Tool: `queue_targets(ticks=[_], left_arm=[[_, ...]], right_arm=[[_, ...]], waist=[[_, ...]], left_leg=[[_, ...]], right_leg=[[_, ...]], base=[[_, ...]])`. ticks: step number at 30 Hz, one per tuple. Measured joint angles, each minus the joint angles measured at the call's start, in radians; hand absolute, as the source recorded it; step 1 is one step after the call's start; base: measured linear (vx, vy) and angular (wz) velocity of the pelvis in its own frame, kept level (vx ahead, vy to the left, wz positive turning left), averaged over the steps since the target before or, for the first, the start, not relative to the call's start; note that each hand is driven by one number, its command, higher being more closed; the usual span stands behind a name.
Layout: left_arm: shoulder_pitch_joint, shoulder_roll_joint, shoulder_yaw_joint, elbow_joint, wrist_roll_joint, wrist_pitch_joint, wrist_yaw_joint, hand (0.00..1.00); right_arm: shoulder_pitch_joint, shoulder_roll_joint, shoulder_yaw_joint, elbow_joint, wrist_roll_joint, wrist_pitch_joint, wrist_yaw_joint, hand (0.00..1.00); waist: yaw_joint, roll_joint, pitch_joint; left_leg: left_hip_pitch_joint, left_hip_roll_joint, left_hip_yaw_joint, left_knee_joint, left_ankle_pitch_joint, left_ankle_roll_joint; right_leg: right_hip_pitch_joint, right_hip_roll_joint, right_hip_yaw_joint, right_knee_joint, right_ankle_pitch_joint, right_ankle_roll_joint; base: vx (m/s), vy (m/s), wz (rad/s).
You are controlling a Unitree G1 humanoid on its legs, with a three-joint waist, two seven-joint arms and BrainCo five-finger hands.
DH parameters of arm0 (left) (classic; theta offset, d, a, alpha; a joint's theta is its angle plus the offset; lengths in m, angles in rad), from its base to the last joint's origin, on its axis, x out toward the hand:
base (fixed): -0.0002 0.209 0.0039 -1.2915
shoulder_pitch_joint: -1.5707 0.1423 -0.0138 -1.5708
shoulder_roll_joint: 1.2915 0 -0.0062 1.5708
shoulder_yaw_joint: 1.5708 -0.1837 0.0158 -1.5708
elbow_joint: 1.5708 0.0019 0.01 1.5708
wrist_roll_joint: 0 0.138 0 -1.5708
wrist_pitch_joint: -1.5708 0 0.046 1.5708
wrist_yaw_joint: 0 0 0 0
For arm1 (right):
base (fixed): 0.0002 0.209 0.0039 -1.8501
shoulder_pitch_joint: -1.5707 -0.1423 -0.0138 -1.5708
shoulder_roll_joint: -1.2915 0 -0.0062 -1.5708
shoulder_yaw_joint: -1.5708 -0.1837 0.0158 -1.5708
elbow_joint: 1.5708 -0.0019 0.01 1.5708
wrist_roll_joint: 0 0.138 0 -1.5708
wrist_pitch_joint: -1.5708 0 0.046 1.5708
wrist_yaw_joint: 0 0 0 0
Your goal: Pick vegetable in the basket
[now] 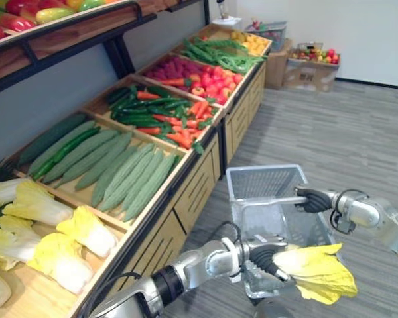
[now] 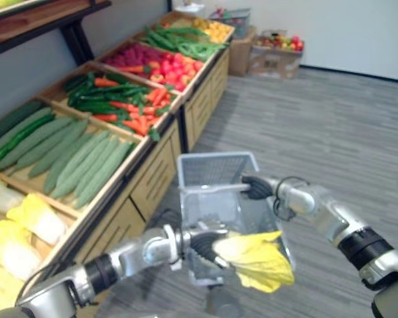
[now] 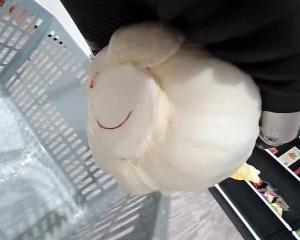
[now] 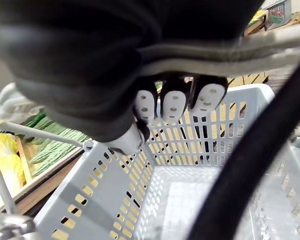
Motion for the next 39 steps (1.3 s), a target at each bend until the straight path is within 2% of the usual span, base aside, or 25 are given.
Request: queue_targets(ticks=[5,7,8,12,19,28,32,36,37,39], left_arm=[[0.000,-0.028,0.051,0.108,0.068,0.038,0.040,1.00],[0.000,-0.041,0.079,0.153,0.105,0.059,0.054,1.00],[0.000,-0.045,0.090,0.166,0.115,0.061,0.061,0.00],[-0.005,-0.078,0.160,0.240,0.180,0.103,0.090,0.00],[-0.023,-0.127,0.258,0.306,0.216,0.147,0.132,0.00],[-0.023,-0.144,0.266,0.293,0.215,0.146,0.132,0.00],[-0.024,-0.147,0.235,0.079,0.195,0.142,0.130,0.00],[-0.022,-0.113,0.205,-0.028,0.077,0.186,0.096,0.00],[-0.022,-0.092,0.205,-0.067,0.036,0.199,0.075,0.00],[-0.020,-0.072,0.205,-0.101,-0.015,0.218,0.065,0.00]], right_arm=[[-0.003,0.013,0.009,-0.054,0.026,0.001,0.023,1.00],[-0.009,0.025,0.022,-0.061,0.031,0.015,0.036,1.00],[-0.009,0.027,0.026,-0.061,0.031,0.018,0.038,1.00],[-0.014,0.037,0.048,-0.074,0.039,0.026,0.052,1.00],[-0.025,0.038,0.049,-0.087,0.069,0.041,0.077,1.00],[0.018,0.038,0.028,-0.100,0.070,0.059,0.083,1.00],[0.135,0.049,-0.079,-0.106,0.068,0.060,0.086,1.00],[0.221,0.146,-0.273,-0.106,0.018,0.044,0.070,1.00],[0.244,0.193,-0.319,-0.103,0.008,0.021,0.058,1.00],[0.254,0.247,-0.347,-0.082,-0.028,0.005,0.020,1.00]], waist=[[0.000,-0.024,-0.004],[0.000,-0.032,-0.004],[0.000,-0.033,-0.004],[0.000,-0.033,-0.004],[0.000,-0.033,-0.003],[0.011,-0.032,0.004],[0.028,-0.031,0.010],[0.032,-0.032,0.020],[0.032,-0.033,0.021],[0.034,-0.033,0.021]], left_leg=[[0.000,-0.001,0.010,0.000,-0.001,-0.002],[0.001,-0.001,0.014,0.000,-0.002,-0.002],[0.001,-0.001,0.014,0.001,-0.002,-0.002],[0.000,-0.001,0.022,0.003,-0.001,-0.002],[0.001,-0.002,0.044,0.004,-0.002,-0.002],[-0.006,0.002,0.036,0.004,-0.002,-0.002],[-0.034,0.004,-0.005,0.009,-0.003,0.001],[-0.051,0.023,-0.049,0.042,-0.017,0.012],[-0.059,0.026,-0.068,0.049,-0.019,0.013],[-0.071,0.032,-0.089,0.064,-0.024,0.019]], right_leg=[[0.000,0.002,0.009,-0.004,0.001,0.000],[0.000,0.003,0.011,-0.006,0.001,0.000],[0.000,0.002,0.012,-0.006,0.001,0.000],[-0.005,0.004,0.016,-0.009,0.001,0.000],[-0.012,0.008,0.029,-0.008,0.001,0.000],[-0.012,0.004,0.014,-0.008,0.001,0.000],[-0.011,-0.016,-0.019,-0.008,0.001,0.000],[0.004,-0.035,-0.059,-0.005,0.001,0.000],[0.005,-0.042,-0.074,-0.002,0.000,0.000],[0.007,-0.051,-0.091,-0.001,0.000,0.000]], base=[[-0.03,0.000,-0.04],[0.00,0.000,0.00],[0.00,0.000,0.00],[-0.01,-0.005,-0.02],[-0.05,-0.024,-0.06],[-0.05,-0.035,0.05],[-0.05,-0.027,0.26],[-0.07,-0.042,0.31],[-0.09,-0.057,0.37],[-0.08,-0.047,0.34]])
